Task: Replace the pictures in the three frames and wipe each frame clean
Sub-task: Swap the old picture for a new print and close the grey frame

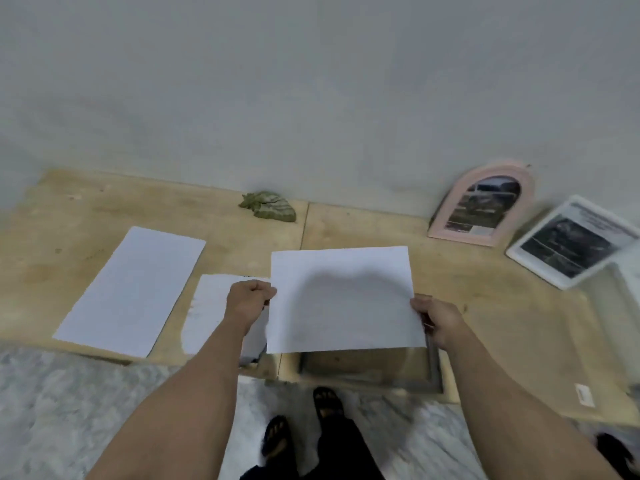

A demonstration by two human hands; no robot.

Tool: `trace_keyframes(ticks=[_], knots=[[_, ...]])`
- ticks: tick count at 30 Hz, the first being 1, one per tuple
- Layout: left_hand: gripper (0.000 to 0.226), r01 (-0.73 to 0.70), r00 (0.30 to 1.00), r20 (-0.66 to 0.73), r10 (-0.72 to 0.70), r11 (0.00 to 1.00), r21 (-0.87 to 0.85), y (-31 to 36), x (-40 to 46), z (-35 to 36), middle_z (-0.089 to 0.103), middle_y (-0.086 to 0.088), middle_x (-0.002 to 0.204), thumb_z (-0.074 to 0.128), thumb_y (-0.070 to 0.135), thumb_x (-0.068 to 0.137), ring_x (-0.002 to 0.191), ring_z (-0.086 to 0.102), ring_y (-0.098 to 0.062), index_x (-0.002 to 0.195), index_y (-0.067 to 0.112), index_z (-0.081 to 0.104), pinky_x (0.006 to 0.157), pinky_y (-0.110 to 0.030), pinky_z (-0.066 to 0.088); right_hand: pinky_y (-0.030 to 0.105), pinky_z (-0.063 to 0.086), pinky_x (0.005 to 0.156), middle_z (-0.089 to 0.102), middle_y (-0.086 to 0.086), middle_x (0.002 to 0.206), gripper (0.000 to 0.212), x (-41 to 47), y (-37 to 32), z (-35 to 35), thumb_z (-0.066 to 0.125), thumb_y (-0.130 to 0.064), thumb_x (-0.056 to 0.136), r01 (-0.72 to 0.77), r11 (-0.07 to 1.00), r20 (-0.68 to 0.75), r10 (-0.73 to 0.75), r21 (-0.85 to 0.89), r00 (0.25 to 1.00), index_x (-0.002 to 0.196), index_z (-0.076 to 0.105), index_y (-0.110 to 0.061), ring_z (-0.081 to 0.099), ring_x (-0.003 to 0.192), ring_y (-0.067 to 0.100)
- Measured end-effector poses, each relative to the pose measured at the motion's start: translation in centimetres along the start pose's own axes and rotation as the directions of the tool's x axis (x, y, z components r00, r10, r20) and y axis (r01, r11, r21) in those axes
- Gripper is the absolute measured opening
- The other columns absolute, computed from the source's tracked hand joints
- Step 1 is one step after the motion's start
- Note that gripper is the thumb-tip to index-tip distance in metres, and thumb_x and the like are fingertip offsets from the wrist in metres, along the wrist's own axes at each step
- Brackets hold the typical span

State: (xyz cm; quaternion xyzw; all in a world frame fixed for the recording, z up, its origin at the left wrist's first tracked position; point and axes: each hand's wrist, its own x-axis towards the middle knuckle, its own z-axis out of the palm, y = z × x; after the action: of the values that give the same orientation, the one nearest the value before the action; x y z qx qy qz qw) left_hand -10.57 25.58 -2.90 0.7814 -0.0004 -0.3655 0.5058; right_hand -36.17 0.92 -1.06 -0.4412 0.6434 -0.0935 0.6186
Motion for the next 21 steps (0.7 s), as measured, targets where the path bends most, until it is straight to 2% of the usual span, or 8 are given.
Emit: trace_keyframes(ticks=[2,5,8,12,14,17,19,21], knots=[[0.010,-0.024,0.999,0.039,0.020,0.995,0.101,-0.5,-0.3,2.0,0.073,-0.011,0.099,0.076,0.008,0.084,0.084,0.062,-0.023,0.075,0.010,0.072,0.090,-0.039,0.054,0.033,0.047,0.060,0.066,0.016,0.083,0.014,-1.1,2.3,-2.3,0.063,0.000,0.086,-0.038,0.998,-0.053,0.041,0.052,0.998,0.098,0.066,0.006,0.060,0.073,0.031],[0.013,-0.048,0.996,0.087,0.030,0.977,0.209,-1.0,-1.2,4.5,0.072,-0.006,0.095,0.075,0.010,0.084,0.093,0.065,-0.026,0.072,0.014,0.071,0.095,-0.042,0.054,0.029,0.045,0.056,0.063,0.011,0.075,0.015,-2.1,5.0,-4.6,0.062,0.003,0.086,-0.085,0.991,-0.124,0.098,0.105,0.987,0.099,0.067,0.002,0.056,0.062,0.024],[0.008,-0.052,0.993,0.113,0.019,0.953,0.299,-1.8,-1.5,6.0,0.070,-0.001,0.096,0.075,0.011,0.084,0.095,0.065,-0.023,0.077,0.011,0.072,0.090,-0.034,0.051,0.021,0.039,0.046,0.060,0.010,0.069,0.019,-2.4,6.8,-5.7,0.061,0.005,0.084,-0.122,0.984,-0.163,0.143,0.131,0.976,0.101,0.068,0.001,0.048,0.055,0.020],[0.006,-0.044,0.997,0.074,0.020,0.936,0.348,-2.4,-1.4,7.7,0.071,0.000,0.097,0.075,0.013,0.082,0.096,0.066,-0.024,0.086,0.015,0.071,0.088,-0.032,0.050,0.022,0.043,0.044,0.062,0.014,0.077,0.025,-1.8,7.7,-6.4,0.060,0.010,0.083,-0.086,0.989,-0.197,0.108,0.117,0.974,0.105,0.067,0.003,0.049,0.057,0.022],[0.007,-0.038,0.998,0.054,0.019,0.925,0.378,-2.4,-1.4,8.4,0.071,0.001,0.091,0.073,0.012,0.084,0.093,0.065,-0.023,0.080,0.017,0.070,0.082,-0.027,0.045,0.017,0.039,0.036,0.060,0.014,0.070,0.024,-1.3,7.7,-6.4,0.059,0.011,0.082,-0.080,0.992,-0.214,0.099,0.097,0.972,0.104,0.067,0.004,0.046,0.053,0.021],[0.023,-0.023,1.000,0.024,0.015,0.912,0.411,-2.4,-1.1,9.0,0.069,0.006,0.076,0.069,0.009,0.087,0.083,0.063,-0.021,0.067,0.021,0.069,0.077,-0.023,0.042,0.013,0.036,0.032,0.055,0.011,0.064,0.018,-0.7,7.1,-6.1,0.057,0.014,0.082,-0.066,0.994,-0.233,0.084,0.084,0.969,0.097,0.066,0.008,0.044,0.049,0.019],[0.028,-0.005,1.000,0.004,0.004,0.909,0.417,-2.3,-0.9,9.4,0.067,0.008,0.072,0.066,0.008,0.088,0.082,0.063,-0.021,0.064,0.023,0.069,0.076,-0.023,0.042,0.015,0.039,0.035,0.055,0.011,0.069,0.020,0.1,6.6,-6.0,0.055,0.015,0.084,-0.052,0.996,-0.221,0.068,0.075,0.973,0.096,0.066,0.003,0.045,0.053,0.020],[0.029,0.005,1.000,-0.019,0.003,0.902,0.432,-2.0,-0.6,9.7,0.069,0.005,0.078,0.064,0.009,0.089,0.085,0.063,-0.023,0.065,0.025,0.069,0.077,-0.023,0.043,0.022,0.045,0.050,0.059,0.015,0.081,0.021,1.4,6.1,-5.8,0.057,0.011,0.084,-0.053,0.998,-0.218,0.059,0.036,0.974,0.100,0.067,0.002,0.048,0.060,0.021]])
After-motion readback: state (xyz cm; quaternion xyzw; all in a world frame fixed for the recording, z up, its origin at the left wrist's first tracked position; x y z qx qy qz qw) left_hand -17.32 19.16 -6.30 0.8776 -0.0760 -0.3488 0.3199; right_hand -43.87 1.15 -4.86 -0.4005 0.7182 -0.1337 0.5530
